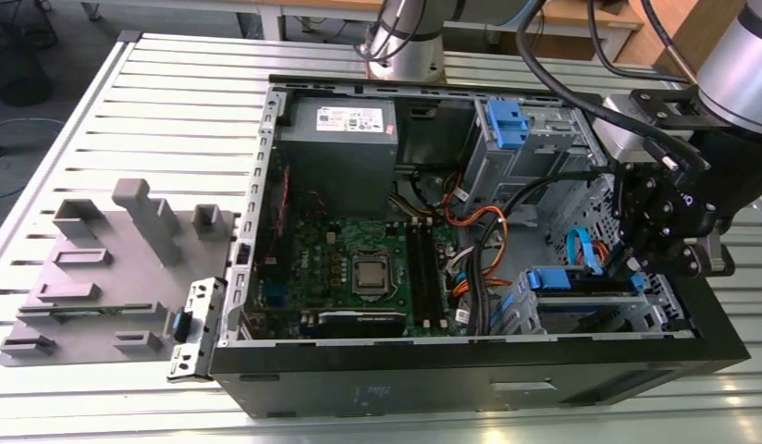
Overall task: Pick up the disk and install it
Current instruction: 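Insert the second disk wire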
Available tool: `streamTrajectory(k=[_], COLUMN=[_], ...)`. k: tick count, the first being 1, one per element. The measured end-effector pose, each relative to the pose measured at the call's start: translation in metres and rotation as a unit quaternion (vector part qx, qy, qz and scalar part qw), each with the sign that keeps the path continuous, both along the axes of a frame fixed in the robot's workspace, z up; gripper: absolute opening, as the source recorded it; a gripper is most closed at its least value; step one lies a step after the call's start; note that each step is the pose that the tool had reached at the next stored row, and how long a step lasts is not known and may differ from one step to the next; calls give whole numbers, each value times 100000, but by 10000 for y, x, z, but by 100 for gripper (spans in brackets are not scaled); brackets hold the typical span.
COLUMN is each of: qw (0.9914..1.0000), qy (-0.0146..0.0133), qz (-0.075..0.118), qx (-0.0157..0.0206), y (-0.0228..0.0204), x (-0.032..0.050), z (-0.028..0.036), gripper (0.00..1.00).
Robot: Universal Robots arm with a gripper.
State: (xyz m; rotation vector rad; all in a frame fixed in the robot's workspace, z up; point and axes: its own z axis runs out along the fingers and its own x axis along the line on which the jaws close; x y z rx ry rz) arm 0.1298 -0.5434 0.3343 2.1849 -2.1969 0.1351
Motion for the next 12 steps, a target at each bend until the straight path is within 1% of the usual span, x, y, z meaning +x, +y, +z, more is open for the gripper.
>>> streamTrajectory(k=[5,12], qw=[100000,100000], qy=[1,1], qz=[-2,0], qx=[-44,10], y=[0,0], x=[0,0], z=[-13,-14], gripper=[16,16])
